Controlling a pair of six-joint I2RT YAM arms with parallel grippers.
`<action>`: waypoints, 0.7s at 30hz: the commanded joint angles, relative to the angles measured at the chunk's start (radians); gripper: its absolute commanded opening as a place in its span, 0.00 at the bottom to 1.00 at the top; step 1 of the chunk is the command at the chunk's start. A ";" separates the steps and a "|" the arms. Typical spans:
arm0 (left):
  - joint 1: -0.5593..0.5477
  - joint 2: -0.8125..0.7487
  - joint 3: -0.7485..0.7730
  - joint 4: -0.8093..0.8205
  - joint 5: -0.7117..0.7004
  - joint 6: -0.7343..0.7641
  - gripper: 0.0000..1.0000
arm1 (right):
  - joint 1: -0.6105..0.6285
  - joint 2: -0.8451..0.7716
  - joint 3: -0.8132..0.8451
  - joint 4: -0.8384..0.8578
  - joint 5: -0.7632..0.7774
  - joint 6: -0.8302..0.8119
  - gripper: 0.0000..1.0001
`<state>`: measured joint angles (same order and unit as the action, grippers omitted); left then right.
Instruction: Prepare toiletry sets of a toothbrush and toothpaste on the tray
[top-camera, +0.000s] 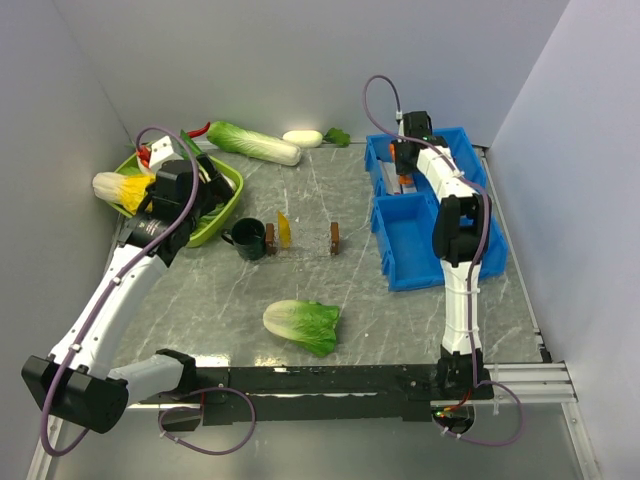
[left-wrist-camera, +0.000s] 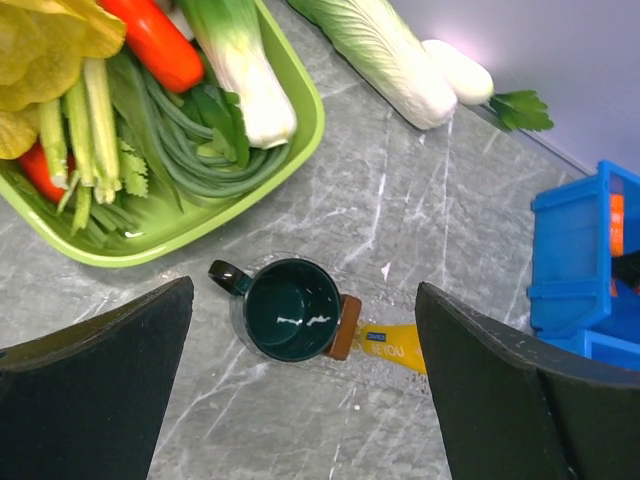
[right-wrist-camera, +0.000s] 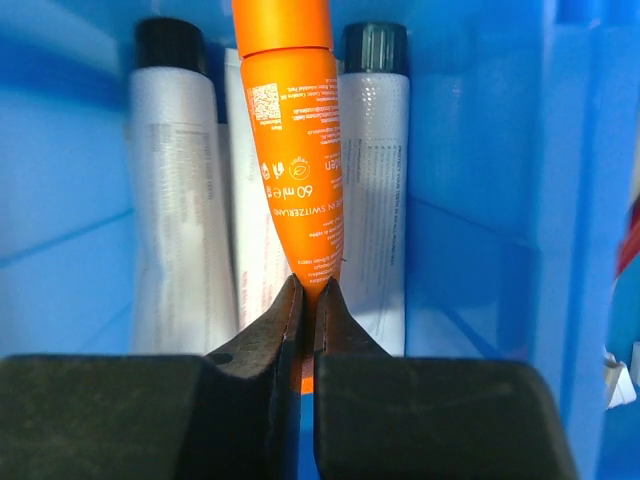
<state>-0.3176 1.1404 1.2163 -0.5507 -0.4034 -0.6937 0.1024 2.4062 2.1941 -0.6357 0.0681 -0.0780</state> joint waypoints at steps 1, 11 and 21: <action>0.002 -0.024 -0.001 0.074 0.060 0.039 0.96 | -0.012 -0.168 0.026 0.024 -0.042 0.030 0.00; 0.003 0.103 0.086 0.147 0.194 0.122 0.96 | -0.010 -0.309 -0.045 0.010 -0.085 0.012 0.00; -0.003 0.237 0.204 0.241 0.467 0.080 0.97 | 0.037 -0.502 -0.178 -0.025 -0.275 0.070 0.00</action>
<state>-0.3176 1.3552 1.3548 -0.4007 -0.0967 -0.5880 0.1074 2.0384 2.0556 -0.6624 -0.1146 -0.0322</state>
